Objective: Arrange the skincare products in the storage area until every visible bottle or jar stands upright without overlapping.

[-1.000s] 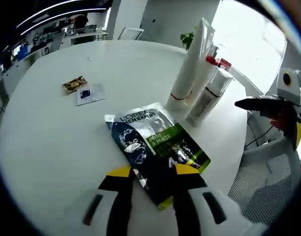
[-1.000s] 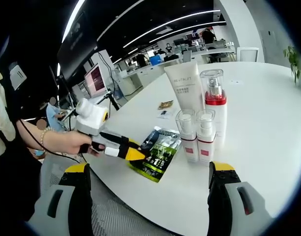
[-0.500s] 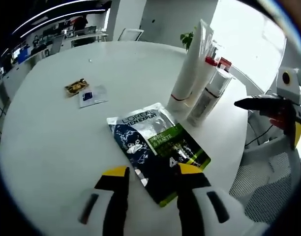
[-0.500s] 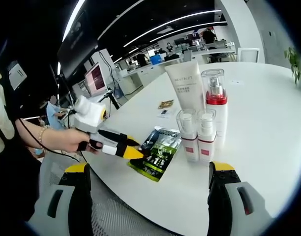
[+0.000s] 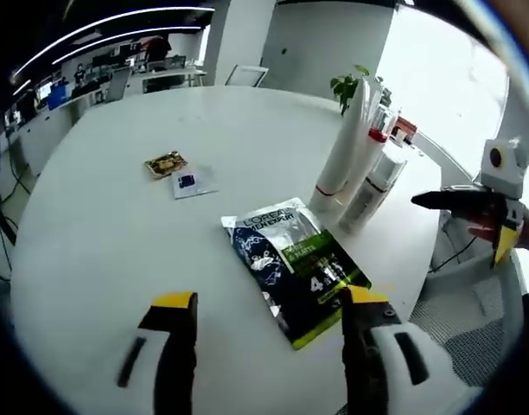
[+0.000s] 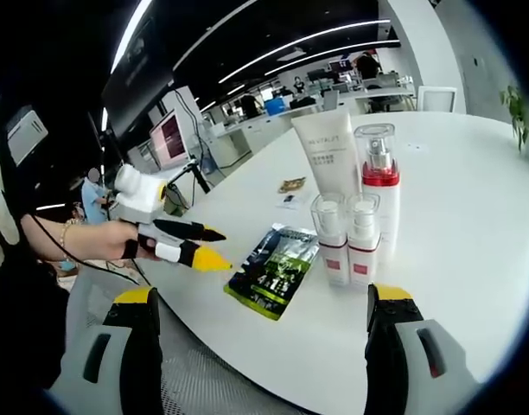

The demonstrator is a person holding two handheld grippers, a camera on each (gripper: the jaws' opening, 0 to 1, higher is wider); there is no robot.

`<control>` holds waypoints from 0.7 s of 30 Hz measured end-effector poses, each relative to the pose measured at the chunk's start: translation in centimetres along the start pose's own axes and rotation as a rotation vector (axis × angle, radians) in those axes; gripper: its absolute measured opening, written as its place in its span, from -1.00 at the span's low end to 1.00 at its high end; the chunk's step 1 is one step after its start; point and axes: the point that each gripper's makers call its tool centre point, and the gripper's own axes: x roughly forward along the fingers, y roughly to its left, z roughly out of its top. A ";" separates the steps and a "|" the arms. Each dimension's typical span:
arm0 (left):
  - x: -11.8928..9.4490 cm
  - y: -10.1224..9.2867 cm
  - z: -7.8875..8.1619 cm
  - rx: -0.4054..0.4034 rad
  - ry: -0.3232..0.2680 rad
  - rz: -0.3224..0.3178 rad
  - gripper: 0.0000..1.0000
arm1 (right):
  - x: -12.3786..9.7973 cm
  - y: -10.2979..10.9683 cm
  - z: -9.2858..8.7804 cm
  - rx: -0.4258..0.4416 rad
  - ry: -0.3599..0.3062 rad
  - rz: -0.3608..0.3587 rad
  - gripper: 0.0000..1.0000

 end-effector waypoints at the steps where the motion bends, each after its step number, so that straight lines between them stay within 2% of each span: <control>1: -0.3 0.2 0.1 -0.004 -0.009 0.000 0.39 | 0.0 0.0 0.0 0.001 -0.003 0.002 0.99; 14: -3.9 0.4 0.3 -0.058 -0.057 0.030 0.77 | -0.1 0.4 0.2 -0.028 -0.014 0.009 0.99; 21: -5.9 0.8 1.0 -0.063 -0.095 0.047 0.89 | -0.1 0.6 0.2 -0.033 -0.017 0.016 0.99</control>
